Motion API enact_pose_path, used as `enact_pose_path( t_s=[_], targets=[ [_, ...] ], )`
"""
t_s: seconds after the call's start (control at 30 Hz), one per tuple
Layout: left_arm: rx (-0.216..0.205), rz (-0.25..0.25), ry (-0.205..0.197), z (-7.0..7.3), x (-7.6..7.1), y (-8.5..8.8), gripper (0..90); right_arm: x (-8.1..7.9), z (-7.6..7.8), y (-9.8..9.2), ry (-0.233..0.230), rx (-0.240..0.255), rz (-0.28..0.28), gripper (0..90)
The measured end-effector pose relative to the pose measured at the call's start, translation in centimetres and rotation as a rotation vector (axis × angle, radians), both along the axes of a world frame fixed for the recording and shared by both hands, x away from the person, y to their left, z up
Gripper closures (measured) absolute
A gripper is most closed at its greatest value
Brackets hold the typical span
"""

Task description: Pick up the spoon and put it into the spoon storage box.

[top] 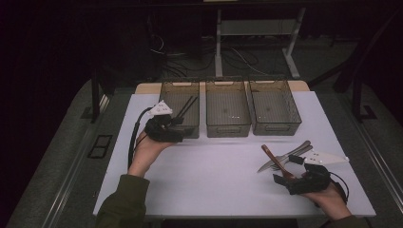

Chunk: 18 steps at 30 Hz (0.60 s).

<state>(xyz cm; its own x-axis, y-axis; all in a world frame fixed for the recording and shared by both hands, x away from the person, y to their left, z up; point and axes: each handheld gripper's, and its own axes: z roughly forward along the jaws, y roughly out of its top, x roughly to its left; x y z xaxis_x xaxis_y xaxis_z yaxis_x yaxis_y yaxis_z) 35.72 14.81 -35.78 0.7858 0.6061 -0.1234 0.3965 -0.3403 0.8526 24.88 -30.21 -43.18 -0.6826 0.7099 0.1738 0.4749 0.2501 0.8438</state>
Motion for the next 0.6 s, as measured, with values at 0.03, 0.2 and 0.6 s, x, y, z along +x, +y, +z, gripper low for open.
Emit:
enact_pose_path(
  t_s=[0.03, 0.2, 0.6],
  targets=[
    [-0.001, -0.004, -0.003, -0.1, -0.4, 0.0, 31.6, 0.0, 0.0, 0.0, 0.002, -0.002, 0.0, 0.9],
    [0.001, -0.018, -0.008, -1.1, -2.0, 0.2, 28.6, 0.0, 0.0, -0.1, 0.003, 0.002, -0.005, 0.9],
    [-0.05, -0.038, -0.036, -3.4, -5.4, 1.4, 19.7, 0.0, 0.0, -0.1, -0.002, -0.004, -0.008, 0.9]
  ],
)
